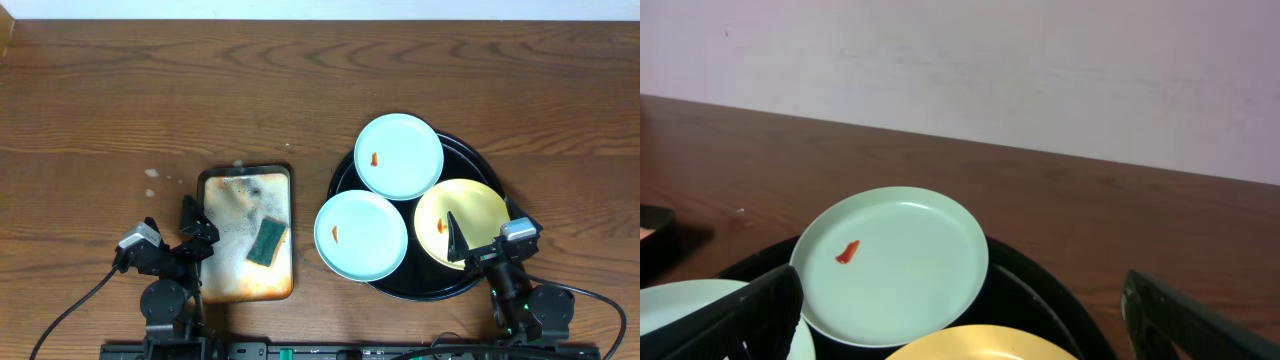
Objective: Clean dirty plates on tray and stack at the side
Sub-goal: 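Move the left gripper down to the green-orange sponge in the soapy dish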
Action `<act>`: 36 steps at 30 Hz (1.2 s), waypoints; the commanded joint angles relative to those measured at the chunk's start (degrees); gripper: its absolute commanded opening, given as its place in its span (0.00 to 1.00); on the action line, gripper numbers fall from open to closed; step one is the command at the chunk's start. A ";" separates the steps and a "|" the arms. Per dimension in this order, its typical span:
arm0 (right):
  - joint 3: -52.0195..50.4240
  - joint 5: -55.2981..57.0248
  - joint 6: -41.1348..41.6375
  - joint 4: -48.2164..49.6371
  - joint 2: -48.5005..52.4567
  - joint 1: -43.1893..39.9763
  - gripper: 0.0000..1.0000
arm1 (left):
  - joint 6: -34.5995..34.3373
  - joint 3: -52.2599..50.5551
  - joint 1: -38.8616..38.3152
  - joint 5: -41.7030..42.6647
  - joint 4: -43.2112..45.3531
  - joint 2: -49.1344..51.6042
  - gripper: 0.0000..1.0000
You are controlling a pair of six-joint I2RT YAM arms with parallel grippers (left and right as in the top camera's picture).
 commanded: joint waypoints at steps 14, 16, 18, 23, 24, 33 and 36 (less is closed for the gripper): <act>-0.20 0.13 -0.39 -0.09 -0.07 0.52 0.99 | 1.18 -1.73 0.22 -1.11 -0.83 -0.39 0.90; -0.20 0.13 -0.39 -0.07 -0.07 0.52 0.99 | 1.18 -1.73 0.24 -1.11 -0.83 -0.39 0.90; -0.20 0.13 -0.39 -0.09 -0.07 0.52 0.99 | 1.18 -1.73 0.22 -1.11 -0.83 -0.39 0.90; -0.20 0.13 -0.39 -0.09 -0.07 0.52 0.99 | 1.18 -1.73 0.24 -1.11 -0.83 -0.39 0.90; -0.20 0.13 -0.39 -0.09 -0.07 0.52 0.99 | 1.16 -1.73 0.22 -1.11 -0.83 -0.39 0.90; -0.22 -9.16 1.79 0.94 -0.07 0.55 0.99 | 0.90 -1.73 0.22 6.34 -1.70 -0.37 0.90; -0.22 -11.41 2.43 2.58 -0.07 0.55 0.99 | 0.87 -1.68 0.17 18.25 -0.17 0.11 0.90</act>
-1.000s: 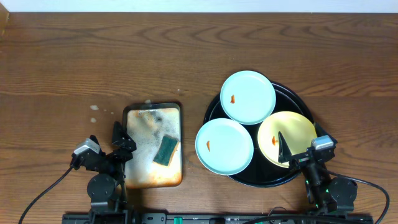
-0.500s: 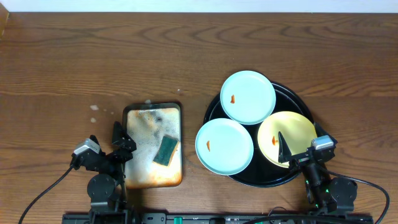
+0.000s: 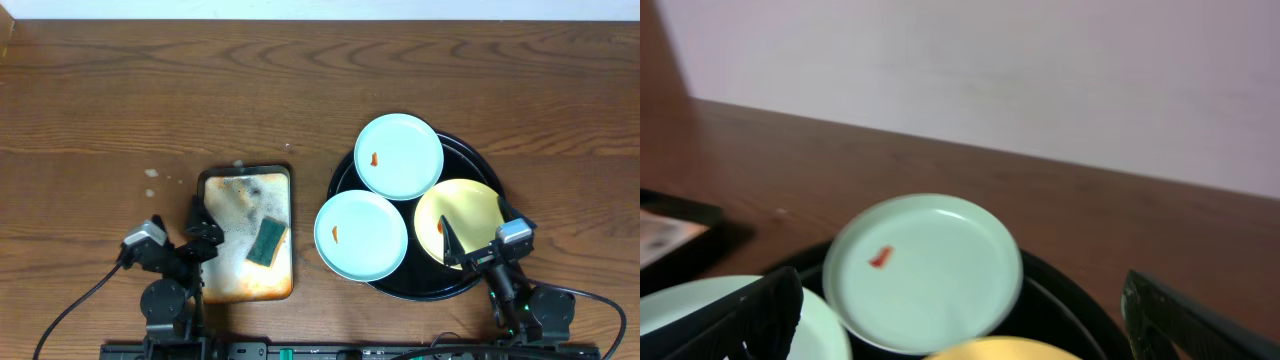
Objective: Clean dirty plates on tray and stack at the side
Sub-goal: 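Move the left gripper down to the green-orange sponge in the soapy dish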
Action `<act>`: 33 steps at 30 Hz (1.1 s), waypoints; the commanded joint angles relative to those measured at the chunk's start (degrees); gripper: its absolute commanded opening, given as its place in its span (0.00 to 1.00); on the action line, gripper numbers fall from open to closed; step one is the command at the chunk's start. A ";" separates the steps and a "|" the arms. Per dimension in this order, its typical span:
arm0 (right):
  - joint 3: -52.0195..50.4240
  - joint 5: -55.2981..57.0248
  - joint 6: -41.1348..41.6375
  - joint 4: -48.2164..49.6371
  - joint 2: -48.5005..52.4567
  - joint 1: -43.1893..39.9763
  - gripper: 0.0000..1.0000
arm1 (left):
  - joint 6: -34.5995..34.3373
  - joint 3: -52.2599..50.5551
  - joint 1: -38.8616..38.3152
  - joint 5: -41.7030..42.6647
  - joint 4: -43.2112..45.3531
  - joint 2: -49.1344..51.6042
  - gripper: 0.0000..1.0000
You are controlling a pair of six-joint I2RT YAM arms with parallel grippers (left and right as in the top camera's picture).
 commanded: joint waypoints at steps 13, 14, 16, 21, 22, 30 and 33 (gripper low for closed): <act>12.70 -6.69 6.58 -2.10 6.69 0.52 0.99 | 1.55 12.85 0.17 16.85 -5.75 9.35 0.90; 14.53 -6.62 6.19 -3.10 8.63 0.52 0.99 | 1.64 15.87 0.17 16.39 -8.59 12.24 0.90; 19.47 -6.64 5.90 -5.97 14.78 0.52 0.99 | 2.69 22.29 0.17 16.24 -14.58 18.97 0.90; 33.07 -8.17 5.90 -15.72 33.97 0.55 0.99 | 6.51 37.75 0.17 16.31 -28.55 37.03 0.90; 36.52 -8.15 5.90 -18.64 38.51 0.55 0.99 | 6.51 41.07 0.17 16.68 -31.65 40.83 0.90; 60.65 -6.60 5.84 -39.80 65.66 0.52 0.99 | 6.54 55.39 0.17 28.17 -48.15 59.25 0.90; 63.47 -9.97 9.25 -39.78 70.71 0.52 0.99 | 8.04 54.77 -0.28 30.97 -50.66 63.23 0.90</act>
